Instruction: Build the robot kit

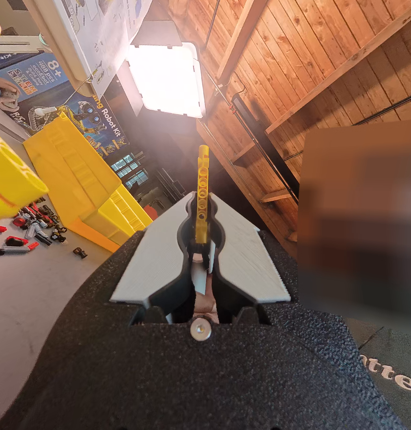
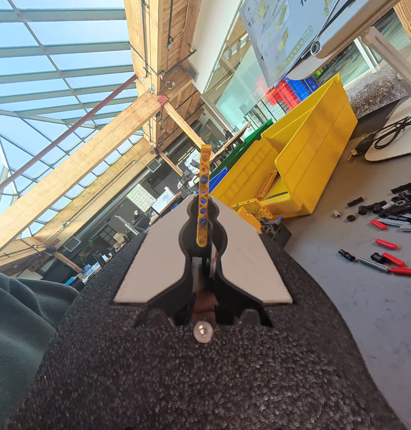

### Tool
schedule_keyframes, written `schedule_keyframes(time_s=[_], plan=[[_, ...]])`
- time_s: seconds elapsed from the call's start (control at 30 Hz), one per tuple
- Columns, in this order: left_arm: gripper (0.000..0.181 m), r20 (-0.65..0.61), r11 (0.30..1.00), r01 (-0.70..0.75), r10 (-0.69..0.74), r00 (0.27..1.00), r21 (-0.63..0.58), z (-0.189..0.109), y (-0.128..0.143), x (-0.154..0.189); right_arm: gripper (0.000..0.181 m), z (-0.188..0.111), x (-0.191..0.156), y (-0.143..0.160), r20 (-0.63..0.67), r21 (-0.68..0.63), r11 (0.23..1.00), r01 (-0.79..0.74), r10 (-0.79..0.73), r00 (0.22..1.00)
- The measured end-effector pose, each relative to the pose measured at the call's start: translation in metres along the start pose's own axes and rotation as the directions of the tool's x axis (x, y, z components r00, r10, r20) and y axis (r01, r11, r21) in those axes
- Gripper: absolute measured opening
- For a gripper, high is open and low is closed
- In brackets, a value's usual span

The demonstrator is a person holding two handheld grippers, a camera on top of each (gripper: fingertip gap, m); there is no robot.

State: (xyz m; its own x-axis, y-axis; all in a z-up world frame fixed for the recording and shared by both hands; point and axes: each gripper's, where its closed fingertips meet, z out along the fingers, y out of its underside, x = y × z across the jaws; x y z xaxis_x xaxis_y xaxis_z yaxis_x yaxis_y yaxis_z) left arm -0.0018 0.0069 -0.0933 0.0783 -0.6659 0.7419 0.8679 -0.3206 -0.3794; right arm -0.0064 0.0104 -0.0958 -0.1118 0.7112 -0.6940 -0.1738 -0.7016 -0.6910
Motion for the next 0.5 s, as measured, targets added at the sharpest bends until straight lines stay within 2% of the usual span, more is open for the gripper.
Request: schedule_keyframes(time_s=[0.1, 0.5], plan=[[0.006, -0.003, 1.000, 0.006, -0.006, 1.000, 0.007, 0.000, -0.002, -0.001, 0.005, 0.000, 0.001, 0.001, 0.003, 0.007, 1.000, -0.024, 0.024, 1.000], [0.006, -0.075, 1.000, 0.014, -0.013, 0.997, 0.008, 0.000, -0.001, 0.009, 0.006, 0.000, -0.010, -0.001, 0.001, -0.020, 0.997, 0.071, -0.071, 0.997]])
